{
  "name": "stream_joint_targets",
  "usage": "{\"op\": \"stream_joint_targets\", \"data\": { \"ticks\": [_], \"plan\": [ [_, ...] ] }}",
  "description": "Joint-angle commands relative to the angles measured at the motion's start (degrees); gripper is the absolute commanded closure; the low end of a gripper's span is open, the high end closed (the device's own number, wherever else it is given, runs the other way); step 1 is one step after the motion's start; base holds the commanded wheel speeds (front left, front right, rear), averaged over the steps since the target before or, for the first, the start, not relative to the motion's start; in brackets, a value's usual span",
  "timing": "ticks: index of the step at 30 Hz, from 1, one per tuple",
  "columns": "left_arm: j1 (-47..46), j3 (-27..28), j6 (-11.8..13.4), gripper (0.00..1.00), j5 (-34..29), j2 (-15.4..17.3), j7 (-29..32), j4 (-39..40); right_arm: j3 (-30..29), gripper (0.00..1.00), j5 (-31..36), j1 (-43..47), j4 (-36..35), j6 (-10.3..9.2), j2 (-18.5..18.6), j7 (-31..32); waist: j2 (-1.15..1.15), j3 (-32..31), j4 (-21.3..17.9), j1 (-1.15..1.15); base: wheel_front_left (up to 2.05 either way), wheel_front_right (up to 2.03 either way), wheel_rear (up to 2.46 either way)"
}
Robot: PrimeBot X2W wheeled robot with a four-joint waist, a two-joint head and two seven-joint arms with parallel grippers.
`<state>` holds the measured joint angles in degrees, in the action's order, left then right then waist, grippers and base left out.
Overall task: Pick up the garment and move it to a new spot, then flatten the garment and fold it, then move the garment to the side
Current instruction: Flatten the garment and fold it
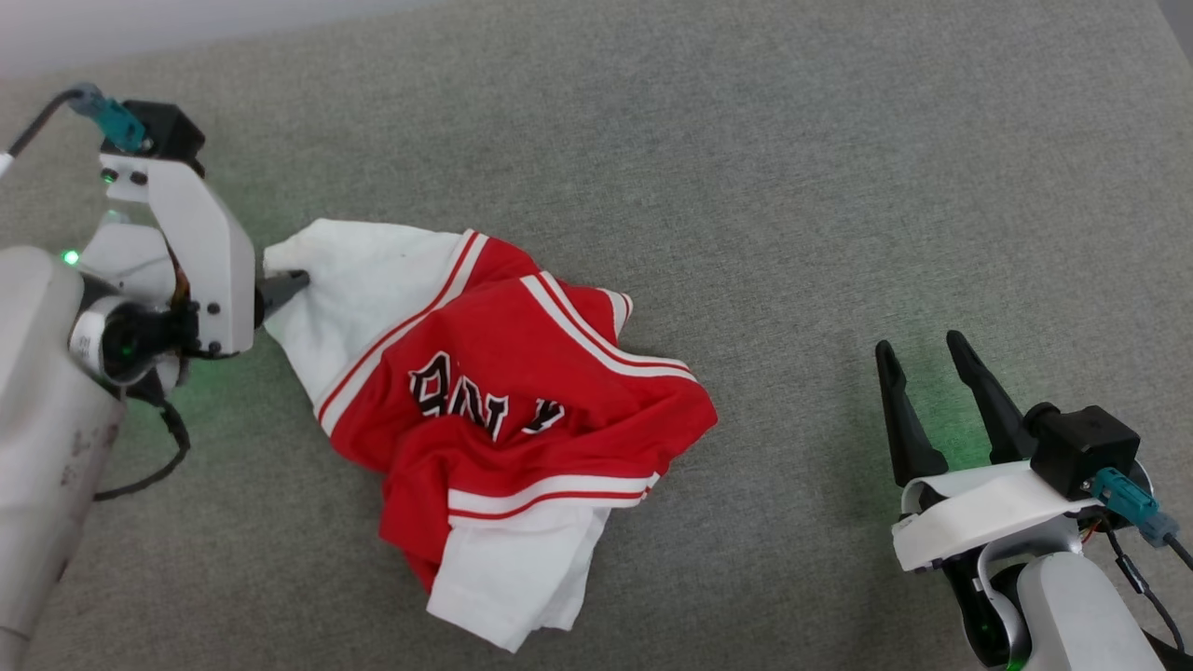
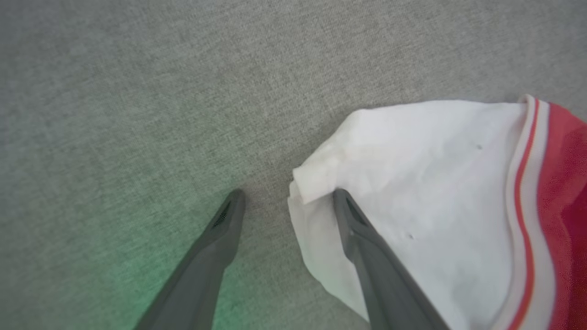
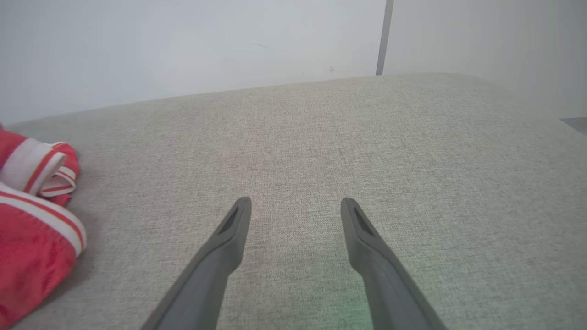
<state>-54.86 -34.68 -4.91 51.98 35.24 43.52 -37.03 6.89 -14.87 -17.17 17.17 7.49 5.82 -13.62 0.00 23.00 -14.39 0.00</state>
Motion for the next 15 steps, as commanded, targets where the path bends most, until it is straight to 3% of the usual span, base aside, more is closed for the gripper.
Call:
{"op": "stream_joint_targets", "data": {
  "ticks": [1, 2, 3, 4, 9, 15],
  "plan": [
    [3.5, -1.8, 0.4, 0.0, 0.2, -2.0, 1.6, -2.3, 0.1, 0.0, 0.4, -0.8, 0.1, 0.0, -0.2, -0.3, 0.0, 0.1, 0.0, 0.0, 0.0, 0.0, 0.0],
    [3.6, -2.0, 0.5, 0.56, 0.7, -2.8, 2.2, -2.5, 0.1, 0.0, 0.4, -0.9, 0.3, 0.0, -0.2, -0.4, 0.0, 0.1, 0.0, 0.0, 0.0, 0.0, 0.0],
    [3.6, -2.0, 0.5, 0.65, 1.1, -3.4, 2.7, -2.7, 0.0, 0.0, 0.4, -1.0, 0.4, 0.0, -0.1, -0.5, 0.0, 0.1, 0.1, 0.0, 0.0, 0.0, 0.0],
    [3.7, -2.0, 0.4, 1.0, 1.7, -4.1, 3.3, -2.8, 0.0, 0.0, 0.4, -1.1, 0.6, 0.0, 0.0, -0.5, 0.0, 0.1, 0.1, 0.0, 0.0, 0.0, 0.0],
    [3.5, -2.1, -0.4, 1.0, 2.6, -4.7, 3.7, -2.3, -0.2, 0.0, 0.4, -1.2, 1.0, 0.0, 0.2, -0.6, 0.0, -0.2, 0.5, 0.0, 0.0, 0.0, 0.0],
    [2.7, -0.4, 0.6, 1.0, 2.9, -3.3, 1.6, -1.9, -1.2, 0.0, 0.7, -0.6, 1.4, 0.0, 0.4, -0.8, 0.0, -1.4, 2.0, 0.0, 0.0, 0.0, 0.0]
  ]
}}
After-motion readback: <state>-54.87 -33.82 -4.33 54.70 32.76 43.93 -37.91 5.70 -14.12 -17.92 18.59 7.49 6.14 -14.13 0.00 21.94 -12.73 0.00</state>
